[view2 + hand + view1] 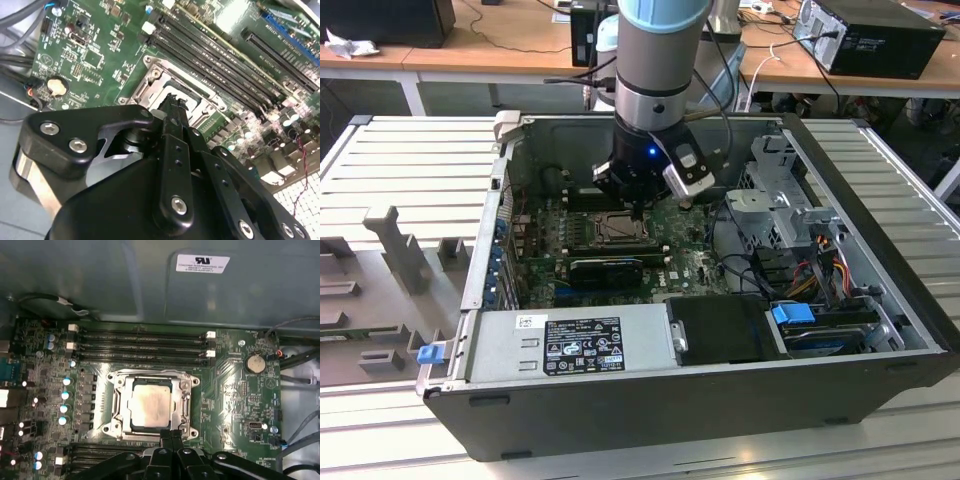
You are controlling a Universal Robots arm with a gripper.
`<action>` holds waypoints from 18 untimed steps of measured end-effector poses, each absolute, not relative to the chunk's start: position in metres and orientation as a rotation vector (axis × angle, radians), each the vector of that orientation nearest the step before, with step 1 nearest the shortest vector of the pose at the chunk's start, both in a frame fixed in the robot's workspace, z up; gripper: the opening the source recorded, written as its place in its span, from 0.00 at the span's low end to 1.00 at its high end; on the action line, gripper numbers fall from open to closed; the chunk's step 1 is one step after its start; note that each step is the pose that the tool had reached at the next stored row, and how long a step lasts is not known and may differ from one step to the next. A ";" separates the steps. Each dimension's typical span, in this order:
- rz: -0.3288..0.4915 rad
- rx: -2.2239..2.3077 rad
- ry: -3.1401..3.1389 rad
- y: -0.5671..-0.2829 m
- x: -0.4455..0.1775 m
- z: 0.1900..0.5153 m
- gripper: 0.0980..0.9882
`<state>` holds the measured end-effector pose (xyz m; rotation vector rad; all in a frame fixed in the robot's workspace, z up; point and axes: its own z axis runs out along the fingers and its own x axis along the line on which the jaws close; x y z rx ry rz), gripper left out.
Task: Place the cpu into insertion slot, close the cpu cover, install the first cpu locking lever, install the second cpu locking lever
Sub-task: 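Install the second cpu locking lever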
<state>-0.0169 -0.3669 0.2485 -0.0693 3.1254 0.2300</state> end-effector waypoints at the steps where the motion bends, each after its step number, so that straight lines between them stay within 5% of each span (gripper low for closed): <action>1: 0.230 -0.069 3.126 -0.368 -0.017 0.247 0.01; 18: 0.233 -0.095 3.142 -0.381 -0.042 0.228 0.01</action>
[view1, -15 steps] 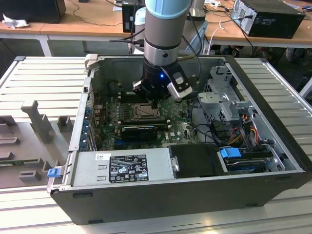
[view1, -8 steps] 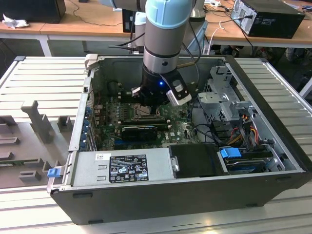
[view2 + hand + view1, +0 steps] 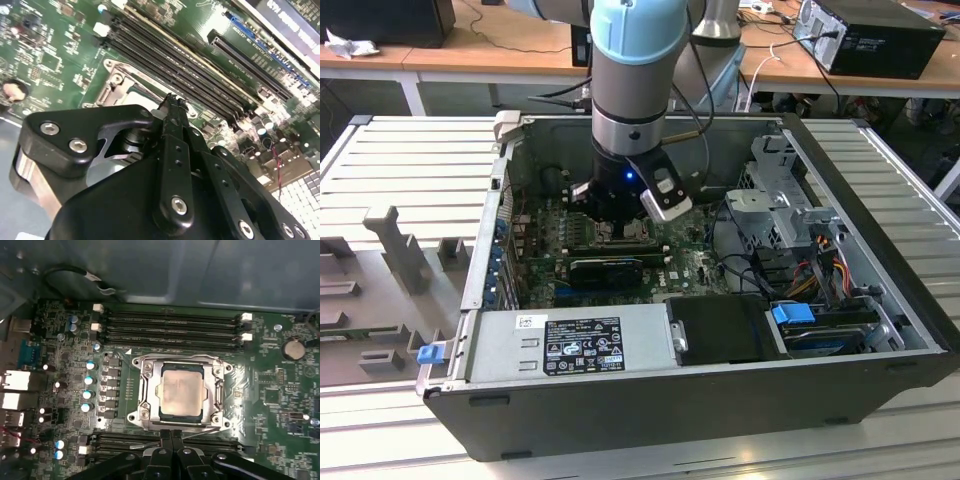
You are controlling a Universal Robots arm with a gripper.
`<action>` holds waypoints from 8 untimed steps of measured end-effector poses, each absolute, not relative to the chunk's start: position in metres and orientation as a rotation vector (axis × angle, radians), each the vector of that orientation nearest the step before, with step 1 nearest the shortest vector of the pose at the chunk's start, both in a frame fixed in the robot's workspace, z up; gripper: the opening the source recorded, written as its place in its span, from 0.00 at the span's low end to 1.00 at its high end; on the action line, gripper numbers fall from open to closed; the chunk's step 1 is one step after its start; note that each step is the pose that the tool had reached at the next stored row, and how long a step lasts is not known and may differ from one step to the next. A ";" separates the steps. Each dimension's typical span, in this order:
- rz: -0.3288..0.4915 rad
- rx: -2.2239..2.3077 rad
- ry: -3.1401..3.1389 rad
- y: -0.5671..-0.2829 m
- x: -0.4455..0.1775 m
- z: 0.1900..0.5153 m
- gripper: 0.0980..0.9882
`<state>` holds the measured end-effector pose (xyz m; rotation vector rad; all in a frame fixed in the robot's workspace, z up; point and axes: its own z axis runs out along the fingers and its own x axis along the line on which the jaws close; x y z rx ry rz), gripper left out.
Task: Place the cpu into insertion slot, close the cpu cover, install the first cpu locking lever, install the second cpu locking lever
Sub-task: 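Install the second cpu locking lever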
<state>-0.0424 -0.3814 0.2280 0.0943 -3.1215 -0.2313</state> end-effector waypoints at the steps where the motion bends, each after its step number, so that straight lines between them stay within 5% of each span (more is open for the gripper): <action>1: -0.231 0.098 -3.121 -0.381 -0.042 0.226 0.01; 8: -0.290 0.107 -3.117 -0.386 -0.051 0.221 0.01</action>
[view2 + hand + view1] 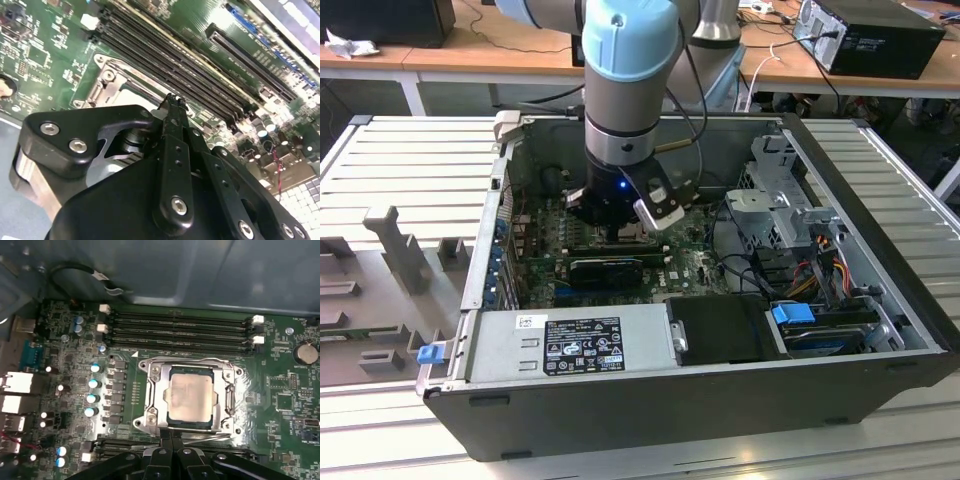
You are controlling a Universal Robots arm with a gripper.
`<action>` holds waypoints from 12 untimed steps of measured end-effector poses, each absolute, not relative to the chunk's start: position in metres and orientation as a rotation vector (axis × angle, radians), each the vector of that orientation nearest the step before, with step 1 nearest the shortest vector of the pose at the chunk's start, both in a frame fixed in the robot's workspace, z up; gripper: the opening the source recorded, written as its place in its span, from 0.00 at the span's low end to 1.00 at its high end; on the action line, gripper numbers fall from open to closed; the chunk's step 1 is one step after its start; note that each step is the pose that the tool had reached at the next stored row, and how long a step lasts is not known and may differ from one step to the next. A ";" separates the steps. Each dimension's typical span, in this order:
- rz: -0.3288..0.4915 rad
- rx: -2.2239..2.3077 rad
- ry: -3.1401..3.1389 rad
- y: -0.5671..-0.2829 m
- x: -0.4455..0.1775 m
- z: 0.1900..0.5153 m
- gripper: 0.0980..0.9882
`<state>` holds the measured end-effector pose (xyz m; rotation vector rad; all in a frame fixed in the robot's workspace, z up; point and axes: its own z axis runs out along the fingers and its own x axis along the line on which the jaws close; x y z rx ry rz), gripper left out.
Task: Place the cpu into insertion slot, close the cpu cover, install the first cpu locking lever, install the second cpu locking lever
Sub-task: 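Install the second cpu locking lever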
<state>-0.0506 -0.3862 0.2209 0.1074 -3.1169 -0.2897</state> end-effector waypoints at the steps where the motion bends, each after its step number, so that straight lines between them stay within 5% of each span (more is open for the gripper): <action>1: -0.293 0.109 -3.116 -0.388 -0.052 0.221 0.01; 12: -0.350 0.124 -3.110 -0.396 -0.071 0.214 0.01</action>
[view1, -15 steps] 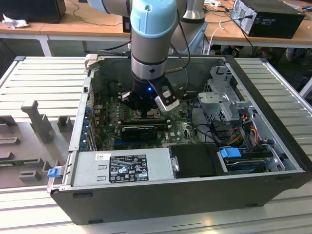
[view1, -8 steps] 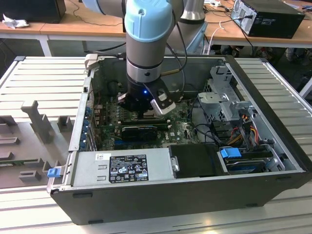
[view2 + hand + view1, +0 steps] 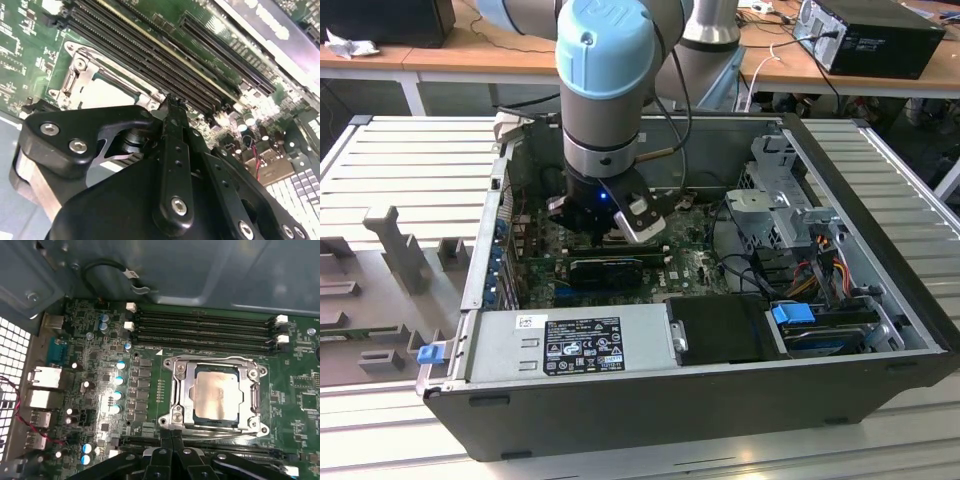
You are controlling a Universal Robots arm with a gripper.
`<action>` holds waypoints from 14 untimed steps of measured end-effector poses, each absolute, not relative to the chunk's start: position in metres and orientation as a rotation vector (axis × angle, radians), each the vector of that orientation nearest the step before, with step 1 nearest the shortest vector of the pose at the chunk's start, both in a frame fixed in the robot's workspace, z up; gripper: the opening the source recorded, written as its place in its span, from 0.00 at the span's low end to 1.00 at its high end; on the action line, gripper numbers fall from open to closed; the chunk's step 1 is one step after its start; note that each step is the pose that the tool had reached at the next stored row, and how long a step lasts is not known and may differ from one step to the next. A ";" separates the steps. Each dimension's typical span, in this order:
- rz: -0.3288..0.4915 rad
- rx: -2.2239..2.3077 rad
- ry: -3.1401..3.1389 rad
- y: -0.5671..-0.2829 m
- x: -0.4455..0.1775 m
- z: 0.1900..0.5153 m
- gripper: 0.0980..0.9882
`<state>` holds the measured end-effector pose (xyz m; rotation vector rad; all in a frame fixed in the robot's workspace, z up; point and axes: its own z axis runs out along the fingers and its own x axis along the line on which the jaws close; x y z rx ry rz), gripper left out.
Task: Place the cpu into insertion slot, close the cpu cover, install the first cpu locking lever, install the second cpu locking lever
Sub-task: 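Install the second cpu locking lever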
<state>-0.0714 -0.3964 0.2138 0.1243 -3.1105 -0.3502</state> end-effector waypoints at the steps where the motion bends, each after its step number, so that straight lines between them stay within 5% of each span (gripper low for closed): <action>1: -0.351 0.124 -3.110 -0.396 -0.071 0.211 0.01; 14: -0.434 0.125 -3.102 -0.396 -0.072 0.198 0.01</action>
